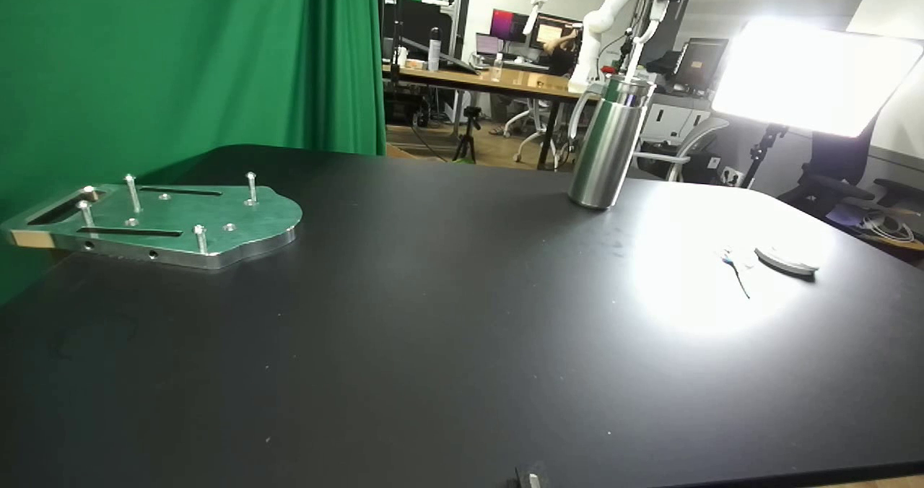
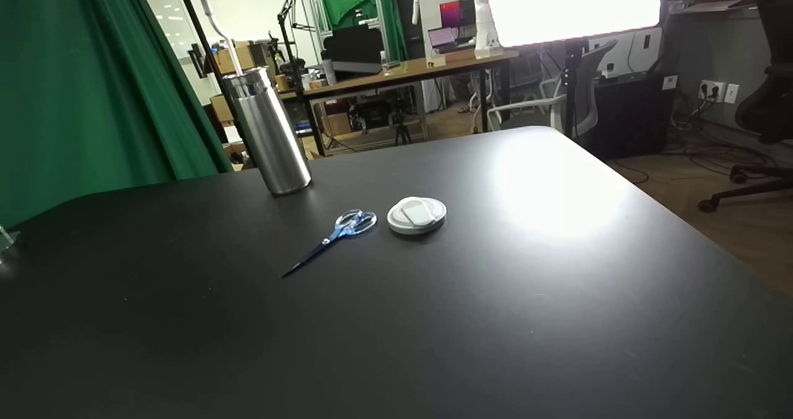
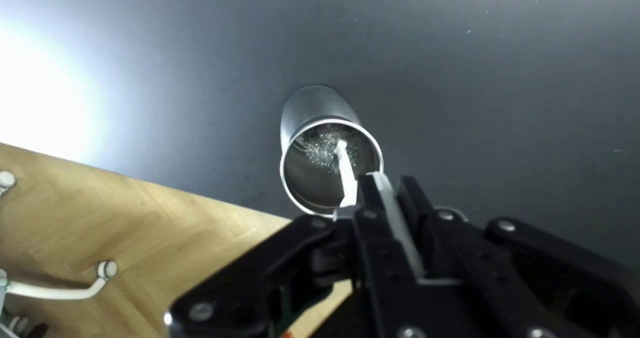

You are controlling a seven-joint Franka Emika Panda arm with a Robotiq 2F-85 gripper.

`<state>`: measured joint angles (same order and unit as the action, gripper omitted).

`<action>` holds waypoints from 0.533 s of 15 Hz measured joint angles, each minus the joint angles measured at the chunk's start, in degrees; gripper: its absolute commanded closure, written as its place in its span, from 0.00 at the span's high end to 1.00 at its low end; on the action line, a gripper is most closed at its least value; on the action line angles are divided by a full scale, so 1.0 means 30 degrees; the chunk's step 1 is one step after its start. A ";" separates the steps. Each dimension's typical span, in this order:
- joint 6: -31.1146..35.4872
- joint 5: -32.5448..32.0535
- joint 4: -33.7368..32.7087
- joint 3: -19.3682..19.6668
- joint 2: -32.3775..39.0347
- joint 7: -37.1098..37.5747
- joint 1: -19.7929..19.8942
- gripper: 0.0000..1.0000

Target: Use the brush to scrub inside the jar

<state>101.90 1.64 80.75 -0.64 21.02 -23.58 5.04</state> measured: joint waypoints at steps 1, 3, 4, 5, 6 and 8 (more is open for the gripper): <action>-0.0167 -0.0013 -0.0006 0.0059 0.0263 0.0058 0.0001 0.04; -0.0341 -0.0056 -0.0030 0.0197 0.0852 0.0249 0.0011 0.04; -0.0435 -0.0080 -0.0070 0.0267 0.1166 0.0382 0.0021 0.04; -0.0437 -0.0080 -0.0391 0.0338 0.1380 0.0495 0.0031 0.04; -0.0587 -0.0086 -0.0626 0.0410 0.1535 0.0681 0.0045 0.04; -0.0742 -0.0108 -0.1041 0.0521 0.1808 0.1015 0.0083 0.04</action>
<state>99.67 1.32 77.63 0.92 26.44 -20.54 5.28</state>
